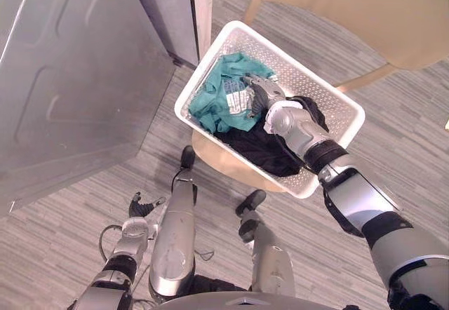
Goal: Pick up the laundry basket with both hands and put the clothes into the washing machine.
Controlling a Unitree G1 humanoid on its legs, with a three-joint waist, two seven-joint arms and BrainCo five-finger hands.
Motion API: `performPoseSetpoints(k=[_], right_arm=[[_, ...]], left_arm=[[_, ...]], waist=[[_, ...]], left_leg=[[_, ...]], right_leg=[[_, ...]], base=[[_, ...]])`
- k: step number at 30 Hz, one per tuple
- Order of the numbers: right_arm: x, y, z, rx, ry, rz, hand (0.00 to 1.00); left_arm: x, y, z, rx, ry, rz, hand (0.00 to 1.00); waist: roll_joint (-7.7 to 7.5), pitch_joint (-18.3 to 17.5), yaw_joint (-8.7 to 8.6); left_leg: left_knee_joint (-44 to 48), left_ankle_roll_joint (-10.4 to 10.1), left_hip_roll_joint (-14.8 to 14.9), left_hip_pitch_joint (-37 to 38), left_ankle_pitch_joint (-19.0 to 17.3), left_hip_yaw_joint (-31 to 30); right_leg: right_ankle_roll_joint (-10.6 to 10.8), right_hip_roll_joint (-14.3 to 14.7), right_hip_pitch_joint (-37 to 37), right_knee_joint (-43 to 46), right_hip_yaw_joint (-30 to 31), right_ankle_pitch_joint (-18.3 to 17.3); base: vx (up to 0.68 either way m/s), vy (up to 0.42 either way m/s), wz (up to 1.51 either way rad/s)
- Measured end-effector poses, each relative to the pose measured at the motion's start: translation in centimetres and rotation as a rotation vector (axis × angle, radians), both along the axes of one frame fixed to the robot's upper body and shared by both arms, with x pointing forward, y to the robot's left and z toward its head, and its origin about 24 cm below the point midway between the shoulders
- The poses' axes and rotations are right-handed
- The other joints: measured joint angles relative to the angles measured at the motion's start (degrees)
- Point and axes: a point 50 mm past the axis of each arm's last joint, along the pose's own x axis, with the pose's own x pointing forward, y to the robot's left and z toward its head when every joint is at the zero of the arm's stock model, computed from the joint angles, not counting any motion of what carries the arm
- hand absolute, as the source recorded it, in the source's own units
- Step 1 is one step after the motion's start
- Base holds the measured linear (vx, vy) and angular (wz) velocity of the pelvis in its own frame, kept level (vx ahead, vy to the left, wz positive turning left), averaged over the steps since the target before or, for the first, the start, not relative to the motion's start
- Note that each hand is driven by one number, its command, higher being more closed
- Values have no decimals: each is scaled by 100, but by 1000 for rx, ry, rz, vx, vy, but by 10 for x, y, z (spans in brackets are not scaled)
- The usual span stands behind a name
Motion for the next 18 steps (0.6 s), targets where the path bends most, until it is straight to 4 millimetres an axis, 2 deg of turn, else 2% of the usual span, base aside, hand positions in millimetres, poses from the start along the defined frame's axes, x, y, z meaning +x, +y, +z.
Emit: performPoseSetpoints(k=[2,5,7,8,18], right_arm=[[1,-3,-1,12,-3,-20,0],[3,-4,10,53,-52,-39,0],[3,-6,10,64,-68,-51,0],[3,-7,9,67,-72,-59,100],[4,-15,8,16,-103,-93,100]], left_arm=[[0,-2,0,-30,-3,20,0],[4,-5,1,-56,-14,33,0],[6,-7,2,-58,-19,27,0],[7,-8,3,-58,-23,23,0],[17,-14,9,-114,-64,45,0]], waist=[[64,33,-15],[76,38,60],[97,46,66],[107,41,63],[147,36,76]], left_leg=[[43,1,-16,-88,-1,-78],[59,16,-28,-258,11,-102],[60,26,-51,-295,18,-168],[66,27,-62,-322,19,-204],[66,23,-125,-386,39,-274]], right_leg=[[1,2,-2,-1,-94,-2],[0,0,-165,24,-108,-4],[0,-5,-173,21,-142,-5],[-2,-6,-170,20,-215,-8],[-6,-5,-175,23,-254,-25]], base=[[-19,26,15],[-21,23,3],[-21,19,8],[-18,21,13],[-7,10,4]])
